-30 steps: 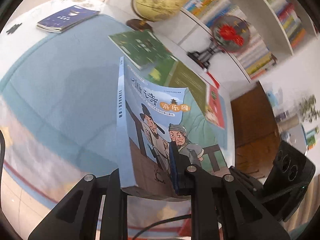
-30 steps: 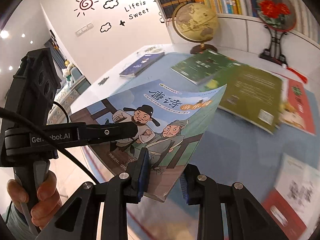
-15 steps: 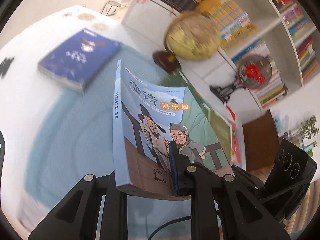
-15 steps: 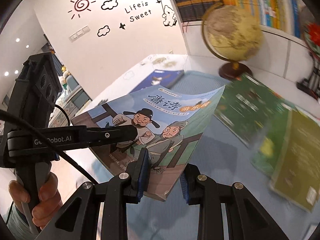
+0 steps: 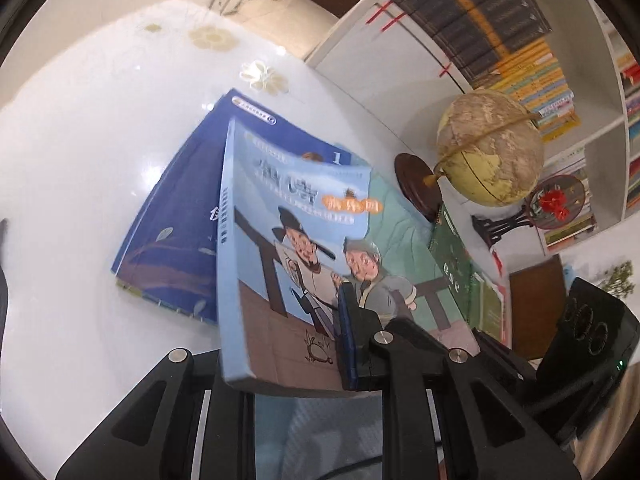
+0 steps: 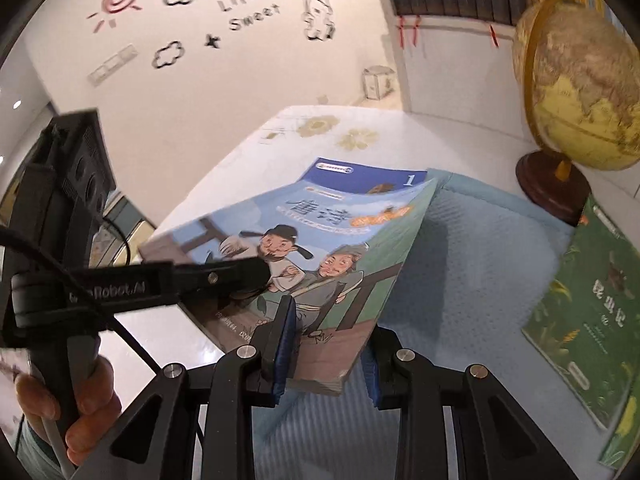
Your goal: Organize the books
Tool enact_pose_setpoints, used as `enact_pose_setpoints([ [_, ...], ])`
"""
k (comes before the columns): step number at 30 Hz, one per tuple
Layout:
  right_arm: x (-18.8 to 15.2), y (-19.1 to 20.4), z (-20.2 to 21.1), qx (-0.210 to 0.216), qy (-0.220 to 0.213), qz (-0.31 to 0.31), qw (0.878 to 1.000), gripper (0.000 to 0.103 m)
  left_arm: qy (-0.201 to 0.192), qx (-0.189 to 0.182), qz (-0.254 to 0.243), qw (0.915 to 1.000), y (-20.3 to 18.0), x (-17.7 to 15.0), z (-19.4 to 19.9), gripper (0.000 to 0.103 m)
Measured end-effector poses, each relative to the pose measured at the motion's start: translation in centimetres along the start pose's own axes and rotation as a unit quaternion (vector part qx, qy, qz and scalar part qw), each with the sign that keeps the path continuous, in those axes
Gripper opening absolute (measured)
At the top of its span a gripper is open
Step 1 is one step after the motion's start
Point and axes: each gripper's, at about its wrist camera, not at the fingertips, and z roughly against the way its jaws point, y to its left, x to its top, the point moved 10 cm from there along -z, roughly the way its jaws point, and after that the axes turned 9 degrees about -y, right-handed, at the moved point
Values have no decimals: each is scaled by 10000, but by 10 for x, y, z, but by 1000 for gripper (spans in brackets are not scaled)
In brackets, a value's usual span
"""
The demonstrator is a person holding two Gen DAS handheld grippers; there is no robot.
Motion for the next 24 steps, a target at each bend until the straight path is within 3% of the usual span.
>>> enact_pose_setpoints([
  [3,2,-7,-15,-51,60,-294,9995,29,185,-59,194,9996,13,5,-11,18],
  [8,-2,-7,-36,-177,182,-434,9987,29,594,224,430,9971,38,11,-25,30],
  [14,-12,-8,-52,-297,301,-632,9971,29,1224,268,701,9896,61,4,-33,34],
  [20,-17,-17,-58,-411,255,-855,9952,29,1425,540,509,9870,68,6,-32,35],
  [24,-16,-16,-57,-555,210,-823,9948,29,1366,1096,328,9840,86,9,-18,33],
])
